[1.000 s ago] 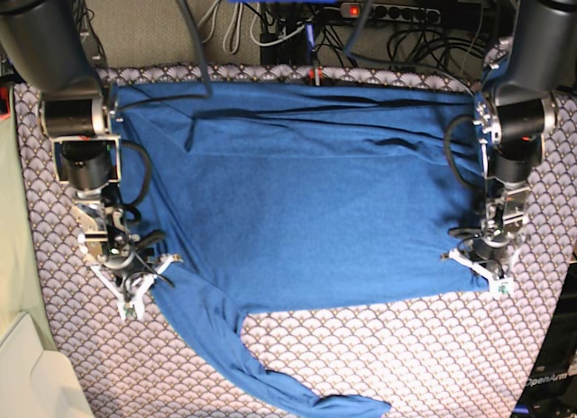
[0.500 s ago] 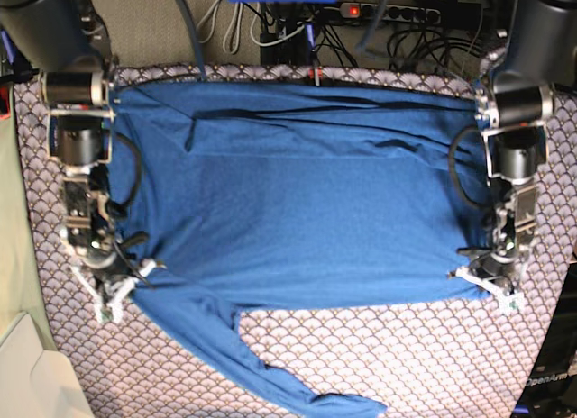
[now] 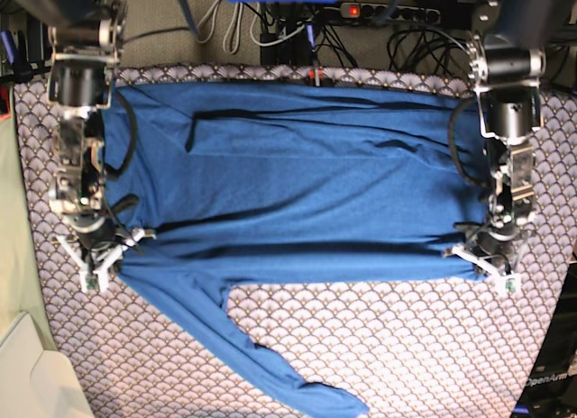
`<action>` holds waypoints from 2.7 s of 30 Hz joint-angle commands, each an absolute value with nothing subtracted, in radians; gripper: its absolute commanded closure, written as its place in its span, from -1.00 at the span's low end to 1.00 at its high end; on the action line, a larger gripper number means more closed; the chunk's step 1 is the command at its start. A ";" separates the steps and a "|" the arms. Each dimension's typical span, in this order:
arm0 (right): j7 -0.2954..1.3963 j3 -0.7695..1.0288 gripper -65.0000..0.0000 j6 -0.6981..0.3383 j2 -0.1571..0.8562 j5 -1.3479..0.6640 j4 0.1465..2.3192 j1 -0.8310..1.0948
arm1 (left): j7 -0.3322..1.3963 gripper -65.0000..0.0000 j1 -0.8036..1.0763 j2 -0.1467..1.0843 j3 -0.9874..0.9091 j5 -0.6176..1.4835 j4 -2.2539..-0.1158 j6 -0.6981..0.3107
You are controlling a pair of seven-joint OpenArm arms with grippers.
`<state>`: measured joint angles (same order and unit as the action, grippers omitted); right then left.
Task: Fold the T-shirt properly
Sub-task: 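Fold the held hem up over the shirt body toward the collar with both grippers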
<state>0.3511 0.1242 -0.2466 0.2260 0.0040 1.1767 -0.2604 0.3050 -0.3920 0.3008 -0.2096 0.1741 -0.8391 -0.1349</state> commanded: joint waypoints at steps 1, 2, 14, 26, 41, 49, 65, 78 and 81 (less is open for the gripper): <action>0.320 0.137 1.00 -0.245 0.240 0.002 1.224 -0.268 | 0.305 0.98 -0.417 0.315 -0.214 0.179 -0.881 -0.131; 0.320 0.147 1.00 -0.245 0.239 0.001 1.251 -0.246 | 0.331 0.98 -0.414 0.315 -0.214 0.180 -0.901 -0.131; 0.452 0.298 1.00 -0.453 0.165 0.001 1.543 -0.085 | 0.519 0.98 -0.271 0.269 -0.378 0.179 -1.199 -0.140; 0.458 0.300 1.00 -0.460 0.142 0.001 1.704 0.096 | 0.653 0.98 -0.119 0.245 -0.447 0.180 -1.469 -0.140; 0.456 0.351 1.00 -0.544 0.143 0.001 1.784 0.239 | 0.704 0.98 0.053 0.242 -0.461 0.180 -1.593 -0.140; 0.456 0.404 1.00 -0.605 0.142 0.001 1.782 0.271 | 0.725 0.98 0.107 0.242 -0.461 0.180 -1.604 -0.142; 0.463 0.401 1.00 -0.607 0.128 0.001 1.778 0.302 | 0.782 0.97 0.102 0.242 -0.461 0.170 -1.589 -0.140; 0.483 0.406 0.32 -0.607 0.127 0.002 1.778 0.302 | 0.782 -0.43 0.110 0.243 -0.461 0.171 -1.550 -0.142; 0.542 0.404 -0.07 -0.607 0.133 0.002 1.778 0.292 | 0.782 -0.62 0.110 0.245 -0.461 0.171 -1.563 -0.142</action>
<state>0.5682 0.4007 -0.6060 0.1188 0.0135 1.7615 0.2985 0.7967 0.1188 0.2298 -0.4564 0.1696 -1.5421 -0.1436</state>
